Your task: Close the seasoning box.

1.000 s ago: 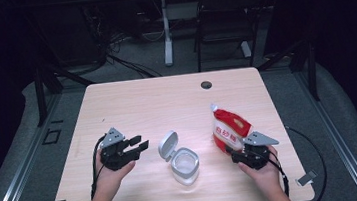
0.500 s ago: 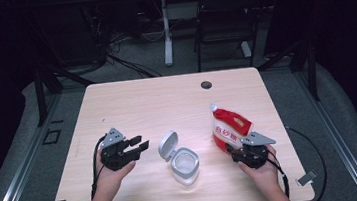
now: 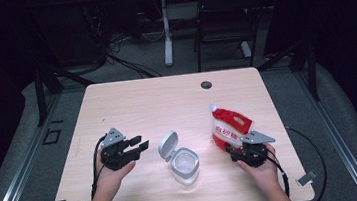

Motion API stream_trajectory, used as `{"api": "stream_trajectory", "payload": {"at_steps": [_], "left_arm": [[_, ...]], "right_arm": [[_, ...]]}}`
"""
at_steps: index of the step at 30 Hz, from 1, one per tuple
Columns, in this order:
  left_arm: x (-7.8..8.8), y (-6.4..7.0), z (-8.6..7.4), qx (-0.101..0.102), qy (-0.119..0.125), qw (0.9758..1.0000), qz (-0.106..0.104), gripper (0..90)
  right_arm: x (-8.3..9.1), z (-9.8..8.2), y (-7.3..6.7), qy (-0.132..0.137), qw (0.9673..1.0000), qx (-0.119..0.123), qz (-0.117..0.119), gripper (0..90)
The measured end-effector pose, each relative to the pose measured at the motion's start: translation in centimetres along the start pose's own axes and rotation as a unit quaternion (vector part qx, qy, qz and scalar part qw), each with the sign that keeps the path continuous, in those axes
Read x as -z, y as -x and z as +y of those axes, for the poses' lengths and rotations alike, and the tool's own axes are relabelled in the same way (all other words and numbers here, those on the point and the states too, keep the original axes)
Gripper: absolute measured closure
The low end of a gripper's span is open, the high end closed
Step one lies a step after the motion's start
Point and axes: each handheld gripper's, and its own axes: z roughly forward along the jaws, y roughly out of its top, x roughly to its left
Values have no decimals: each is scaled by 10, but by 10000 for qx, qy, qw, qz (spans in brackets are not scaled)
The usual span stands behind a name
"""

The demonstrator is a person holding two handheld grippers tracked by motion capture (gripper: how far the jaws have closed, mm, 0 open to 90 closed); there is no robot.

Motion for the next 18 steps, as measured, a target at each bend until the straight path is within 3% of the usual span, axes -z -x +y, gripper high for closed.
{"api": "stream_trajectory", "payload": {"at_steps": [6,8,9,18], "left_arm": [[-1,0,0,0,-15,10000,1,609],[-1,0,-1,-1,-18,10000,11,609],[-1,0,-1,4,-19,10000,12,609],[-2,1,-1,-22,-36,10000,4,609]], "right_arm": [[-3,-2,2,24,10000,21,74,459],[-1,-1,5,-120,9998,162,40,452],[-4,-2,3,49,9999,1,116,446],[-11,-4,4,31,9999,45,96,417]]}}
